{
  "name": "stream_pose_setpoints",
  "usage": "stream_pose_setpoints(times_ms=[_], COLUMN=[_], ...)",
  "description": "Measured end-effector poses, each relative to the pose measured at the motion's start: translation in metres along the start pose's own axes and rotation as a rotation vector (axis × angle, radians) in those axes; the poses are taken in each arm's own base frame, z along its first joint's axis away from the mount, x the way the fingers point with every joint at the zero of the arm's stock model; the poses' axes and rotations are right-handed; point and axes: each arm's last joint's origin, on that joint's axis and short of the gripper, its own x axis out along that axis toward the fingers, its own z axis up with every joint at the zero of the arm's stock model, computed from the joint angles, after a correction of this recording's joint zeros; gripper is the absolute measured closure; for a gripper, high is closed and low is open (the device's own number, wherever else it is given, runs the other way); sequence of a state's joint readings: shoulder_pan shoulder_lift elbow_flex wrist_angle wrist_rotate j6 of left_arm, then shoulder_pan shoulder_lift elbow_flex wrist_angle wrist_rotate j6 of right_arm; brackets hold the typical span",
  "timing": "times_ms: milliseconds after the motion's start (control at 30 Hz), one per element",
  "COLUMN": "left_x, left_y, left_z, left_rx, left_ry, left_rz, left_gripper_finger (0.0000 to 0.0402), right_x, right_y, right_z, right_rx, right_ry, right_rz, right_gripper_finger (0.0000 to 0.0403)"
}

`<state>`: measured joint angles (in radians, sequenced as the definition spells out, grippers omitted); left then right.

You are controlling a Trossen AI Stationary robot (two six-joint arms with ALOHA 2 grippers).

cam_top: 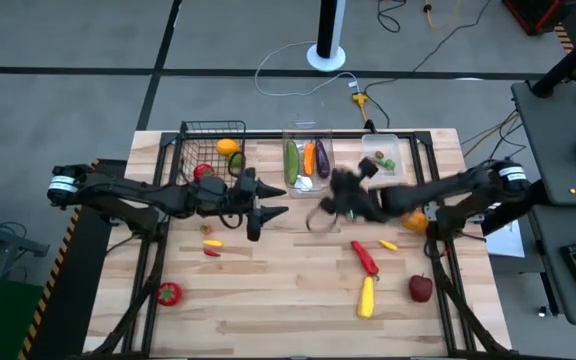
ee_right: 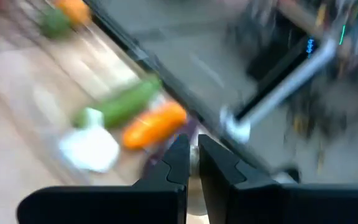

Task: Sort produce into baskets
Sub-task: Put the brown mushroom into the right transparent bin, then put the red chili pepper into the left transparent bin

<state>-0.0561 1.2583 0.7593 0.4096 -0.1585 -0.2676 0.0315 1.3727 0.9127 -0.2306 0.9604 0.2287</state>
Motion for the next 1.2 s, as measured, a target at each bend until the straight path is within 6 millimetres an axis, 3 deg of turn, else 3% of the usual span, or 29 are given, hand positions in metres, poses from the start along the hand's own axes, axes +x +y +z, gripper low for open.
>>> stream_pose_setpoints(times_ms=[267,500,633,800,1200], left_x=[0.012,0.022,0.023,0.022,0.021], left_y=[0.0,0.0,0.0,0.0,-0.005], left_z=[-0.011,-0.023,-0.024,-0.023,-0.028], left_rx=[-0.038,-0.056,-0.057,-0.057,-0.042], left_ry=[0.017,0.034,0.039,0.033,0.072], left_rz=[0.0,0.001,0.003,0.001,-0.013], left_gripper_finger=[0.0182,0.0182,0.0182,0.0182,0.0182], right_x=[0.061,0.1,0.114,0.122,0.125], right_y=[-0.101,-0.174,-0.187,-0.184,-0.182], right_z=[0.019,-0.011,-0.039,-0.056,-0.06], right_rx=[0.154,0.357,0.387,0.412,0.425], right_ry=[0.439,0.716,0.811,0.817,0.802], right_rz=[-0.044,-0.074,-0.115,-0.13,-0.141], right_gripper_finger=[0.0385,0.0385,0.0385,0.0381,0.0287])
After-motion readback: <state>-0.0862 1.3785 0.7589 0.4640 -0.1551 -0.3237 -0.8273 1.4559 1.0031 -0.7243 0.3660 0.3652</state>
